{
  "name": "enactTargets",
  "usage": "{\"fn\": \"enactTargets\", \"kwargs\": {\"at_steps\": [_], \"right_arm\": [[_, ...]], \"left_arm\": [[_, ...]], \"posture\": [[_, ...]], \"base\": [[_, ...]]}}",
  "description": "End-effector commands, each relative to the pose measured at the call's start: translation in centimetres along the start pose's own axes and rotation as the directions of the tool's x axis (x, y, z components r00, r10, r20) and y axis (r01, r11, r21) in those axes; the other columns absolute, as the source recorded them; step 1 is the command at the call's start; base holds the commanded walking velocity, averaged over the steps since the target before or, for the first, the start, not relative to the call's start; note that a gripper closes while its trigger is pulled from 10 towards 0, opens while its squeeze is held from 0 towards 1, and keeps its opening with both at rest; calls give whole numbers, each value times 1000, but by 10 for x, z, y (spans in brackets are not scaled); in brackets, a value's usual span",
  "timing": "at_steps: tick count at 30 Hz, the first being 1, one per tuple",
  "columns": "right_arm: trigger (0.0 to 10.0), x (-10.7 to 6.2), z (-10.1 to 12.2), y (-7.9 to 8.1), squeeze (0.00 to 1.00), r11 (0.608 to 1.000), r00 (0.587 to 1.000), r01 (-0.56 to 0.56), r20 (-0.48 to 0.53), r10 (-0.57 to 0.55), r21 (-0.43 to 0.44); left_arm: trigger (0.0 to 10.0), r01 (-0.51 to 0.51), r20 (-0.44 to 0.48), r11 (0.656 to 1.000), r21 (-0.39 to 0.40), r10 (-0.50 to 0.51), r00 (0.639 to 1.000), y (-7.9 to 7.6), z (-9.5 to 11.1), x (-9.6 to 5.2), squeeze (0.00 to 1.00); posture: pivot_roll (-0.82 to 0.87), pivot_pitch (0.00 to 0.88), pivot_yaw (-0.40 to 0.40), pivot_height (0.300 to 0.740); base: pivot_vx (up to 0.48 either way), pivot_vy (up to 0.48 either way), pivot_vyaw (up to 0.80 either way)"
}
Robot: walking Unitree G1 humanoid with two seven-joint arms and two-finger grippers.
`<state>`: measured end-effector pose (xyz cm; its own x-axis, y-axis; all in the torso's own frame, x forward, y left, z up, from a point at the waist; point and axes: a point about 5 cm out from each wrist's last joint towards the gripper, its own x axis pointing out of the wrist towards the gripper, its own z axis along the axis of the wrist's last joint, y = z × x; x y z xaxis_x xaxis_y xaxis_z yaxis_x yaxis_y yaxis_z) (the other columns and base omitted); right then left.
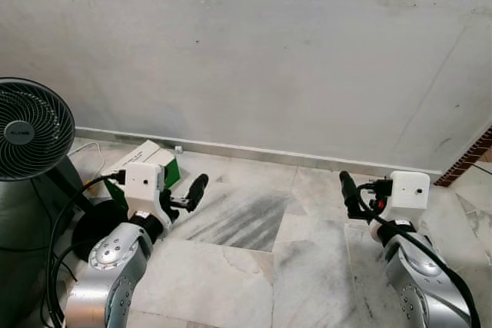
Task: Hang keys on a hook
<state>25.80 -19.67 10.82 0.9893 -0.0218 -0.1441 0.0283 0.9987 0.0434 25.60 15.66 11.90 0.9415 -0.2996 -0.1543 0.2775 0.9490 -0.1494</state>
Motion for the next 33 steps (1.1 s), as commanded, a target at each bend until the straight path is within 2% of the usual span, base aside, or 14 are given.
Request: {"fn": "enactTargets", "kwargs": {"at_steps": [1,9,22,33], "right_arm": [[10000,-2,3,1,0,1000,1000,-3,12,3,4],[10000,-3,3,2,0,1000,1000,-3,18,3,8],[10000,-1,5,3,0,1000,1000,-2,26,2,9],[10000,1,6,2,0,1000,1000,7,28,-7,7]], "left_arm": [[10000,-2,7,1000,4,2,1000,2,4,-1,0],[10000,2,1,1000,6,-2,1000,2,5,-1,0],[10000,4,-3,1000,14,-4,1000,2,8,1,0],[10000,28,11,999,20,-28,1000,-3,11,5,0]], "posture": [[-14,103,38,740],[-12,106,43,740],[-5,118,44,740],[-4,121,40,740]], "base": [[0,341,-788],[0,446,-703],[0,452,0],[0,0,0]]}}
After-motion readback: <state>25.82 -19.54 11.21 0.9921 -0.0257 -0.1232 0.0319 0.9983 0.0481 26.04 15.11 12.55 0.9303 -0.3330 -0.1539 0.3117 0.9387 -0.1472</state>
